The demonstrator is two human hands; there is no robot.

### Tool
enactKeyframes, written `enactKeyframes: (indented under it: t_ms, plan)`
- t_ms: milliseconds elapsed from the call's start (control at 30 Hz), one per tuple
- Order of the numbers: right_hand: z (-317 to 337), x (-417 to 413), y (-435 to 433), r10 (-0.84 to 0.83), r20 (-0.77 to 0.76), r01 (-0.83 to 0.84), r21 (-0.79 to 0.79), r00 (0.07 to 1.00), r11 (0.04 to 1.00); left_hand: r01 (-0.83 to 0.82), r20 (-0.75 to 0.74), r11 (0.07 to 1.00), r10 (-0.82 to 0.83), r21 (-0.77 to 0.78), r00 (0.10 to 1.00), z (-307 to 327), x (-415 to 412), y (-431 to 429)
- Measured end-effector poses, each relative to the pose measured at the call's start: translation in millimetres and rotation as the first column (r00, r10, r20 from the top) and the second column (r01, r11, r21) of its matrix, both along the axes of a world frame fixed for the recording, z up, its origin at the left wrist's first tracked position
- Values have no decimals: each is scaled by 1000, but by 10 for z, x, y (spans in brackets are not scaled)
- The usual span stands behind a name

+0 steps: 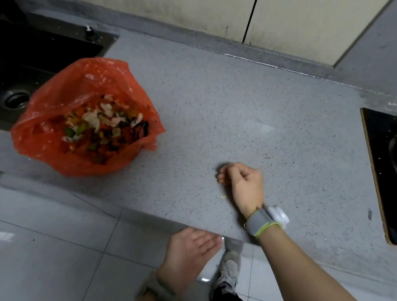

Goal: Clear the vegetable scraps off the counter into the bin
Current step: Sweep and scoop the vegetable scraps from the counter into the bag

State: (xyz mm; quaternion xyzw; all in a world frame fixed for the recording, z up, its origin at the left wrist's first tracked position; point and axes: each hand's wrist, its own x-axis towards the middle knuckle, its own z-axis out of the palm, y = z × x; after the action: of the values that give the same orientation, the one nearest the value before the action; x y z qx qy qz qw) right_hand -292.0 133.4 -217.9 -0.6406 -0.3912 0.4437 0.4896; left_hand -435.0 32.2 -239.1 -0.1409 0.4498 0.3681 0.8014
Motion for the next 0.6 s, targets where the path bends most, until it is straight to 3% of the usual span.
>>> enactKeyframes:
  t_ms: [133,600]
  plan:
    - [-5,-152,-165,66,101,-66,1,993,998,-57,86,998,56,5,995,-34,64,6]
    - [-14,-534,-741,208,222,-225,53,953,973,-73,81,997,69,38,994,-71,110,-11]
